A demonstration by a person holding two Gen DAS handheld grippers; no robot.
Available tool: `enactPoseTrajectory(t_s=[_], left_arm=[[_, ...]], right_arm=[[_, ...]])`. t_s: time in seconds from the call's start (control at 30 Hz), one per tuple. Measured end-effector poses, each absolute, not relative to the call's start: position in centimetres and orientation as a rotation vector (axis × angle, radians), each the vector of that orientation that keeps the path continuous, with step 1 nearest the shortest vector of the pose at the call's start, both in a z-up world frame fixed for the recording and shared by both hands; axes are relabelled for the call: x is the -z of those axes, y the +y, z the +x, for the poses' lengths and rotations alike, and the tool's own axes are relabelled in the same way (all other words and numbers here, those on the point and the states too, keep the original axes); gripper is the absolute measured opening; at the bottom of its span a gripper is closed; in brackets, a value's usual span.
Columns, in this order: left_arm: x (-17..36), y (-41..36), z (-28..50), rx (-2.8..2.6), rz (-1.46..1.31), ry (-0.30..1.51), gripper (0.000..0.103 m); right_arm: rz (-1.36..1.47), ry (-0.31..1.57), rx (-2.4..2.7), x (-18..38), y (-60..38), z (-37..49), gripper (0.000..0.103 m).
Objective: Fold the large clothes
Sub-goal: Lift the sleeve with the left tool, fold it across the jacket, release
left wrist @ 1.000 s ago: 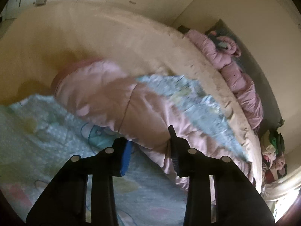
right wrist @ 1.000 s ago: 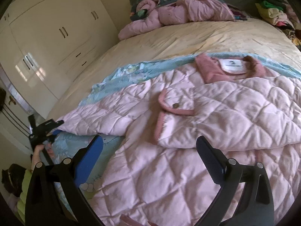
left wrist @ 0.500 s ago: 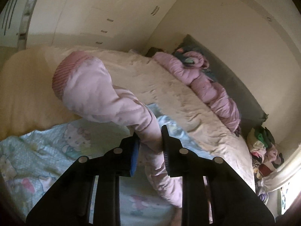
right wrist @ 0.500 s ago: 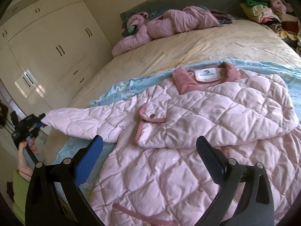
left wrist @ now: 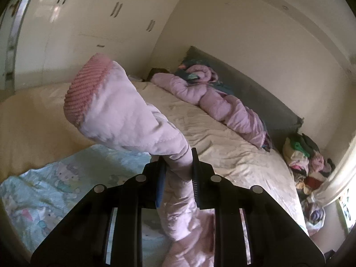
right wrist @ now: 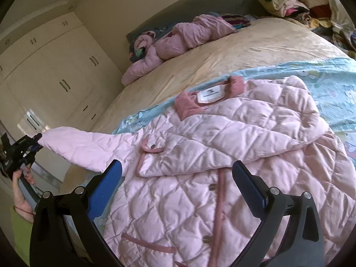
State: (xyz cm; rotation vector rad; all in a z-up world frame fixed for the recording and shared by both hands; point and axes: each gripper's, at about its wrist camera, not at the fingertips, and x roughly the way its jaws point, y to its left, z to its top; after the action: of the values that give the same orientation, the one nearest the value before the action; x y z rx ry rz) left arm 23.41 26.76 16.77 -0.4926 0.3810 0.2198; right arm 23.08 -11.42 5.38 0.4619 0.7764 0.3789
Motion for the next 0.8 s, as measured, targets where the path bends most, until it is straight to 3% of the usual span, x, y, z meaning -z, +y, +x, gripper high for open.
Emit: enactPoseTrajectory(t_s=[0.43,0.8], left_arm=[[-17.8,16.6,25.9,-0.091,-0.37,0.378,0.013],[-15.5,8.1,27.8,0.106,-0.262,0.424,0.013]], right_arm=[[0.557,0.76,-0.312,-4.0,-18.1,22.4,0.099],[0.601,0.757,-0.276,-3.1,-21.6,22.1,0.099]])
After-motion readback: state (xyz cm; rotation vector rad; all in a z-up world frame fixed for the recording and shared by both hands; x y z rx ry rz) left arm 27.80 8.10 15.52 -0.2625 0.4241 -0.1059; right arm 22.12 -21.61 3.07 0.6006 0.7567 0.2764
